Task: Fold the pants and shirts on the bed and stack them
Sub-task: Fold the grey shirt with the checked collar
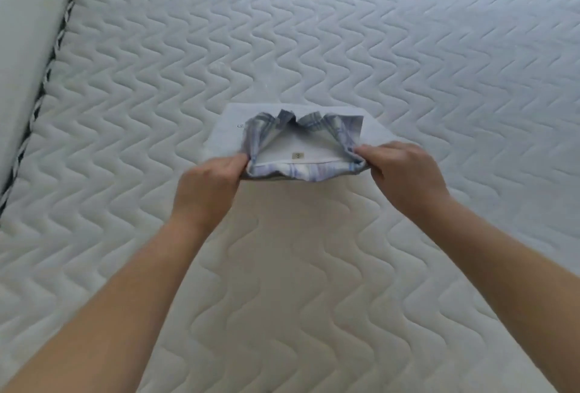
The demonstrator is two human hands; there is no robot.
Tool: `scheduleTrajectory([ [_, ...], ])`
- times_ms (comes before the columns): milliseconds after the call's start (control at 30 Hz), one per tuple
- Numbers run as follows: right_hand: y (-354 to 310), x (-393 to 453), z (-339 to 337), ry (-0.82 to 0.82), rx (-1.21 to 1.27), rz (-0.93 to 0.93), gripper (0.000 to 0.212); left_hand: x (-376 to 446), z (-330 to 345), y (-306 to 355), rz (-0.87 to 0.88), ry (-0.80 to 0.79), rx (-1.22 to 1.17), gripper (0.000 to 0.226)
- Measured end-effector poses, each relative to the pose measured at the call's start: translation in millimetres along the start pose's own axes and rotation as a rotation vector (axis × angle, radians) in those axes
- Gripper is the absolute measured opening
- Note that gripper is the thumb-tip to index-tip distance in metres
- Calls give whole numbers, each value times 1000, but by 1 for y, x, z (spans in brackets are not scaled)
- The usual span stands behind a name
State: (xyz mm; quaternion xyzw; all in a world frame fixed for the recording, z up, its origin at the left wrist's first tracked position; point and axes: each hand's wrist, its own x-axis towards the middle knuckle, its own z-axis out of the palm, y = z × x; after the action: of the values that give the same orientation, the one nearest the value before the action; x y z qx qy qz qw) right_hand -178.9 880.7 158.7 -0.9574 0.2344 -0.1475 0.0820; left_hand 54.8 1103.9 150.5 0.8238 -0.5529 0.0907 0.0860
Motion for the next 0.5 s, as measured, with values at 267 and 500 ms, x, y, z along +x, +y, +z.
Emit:
scheduleTrajectory([
  [267,0,-146,148,-582,-35,166,55,-148,153,75,-222,-693,-76,74],
  [500,-7,-158,141,-625,148,360,70,-133,141,79,-337,-542,-231,72],
])
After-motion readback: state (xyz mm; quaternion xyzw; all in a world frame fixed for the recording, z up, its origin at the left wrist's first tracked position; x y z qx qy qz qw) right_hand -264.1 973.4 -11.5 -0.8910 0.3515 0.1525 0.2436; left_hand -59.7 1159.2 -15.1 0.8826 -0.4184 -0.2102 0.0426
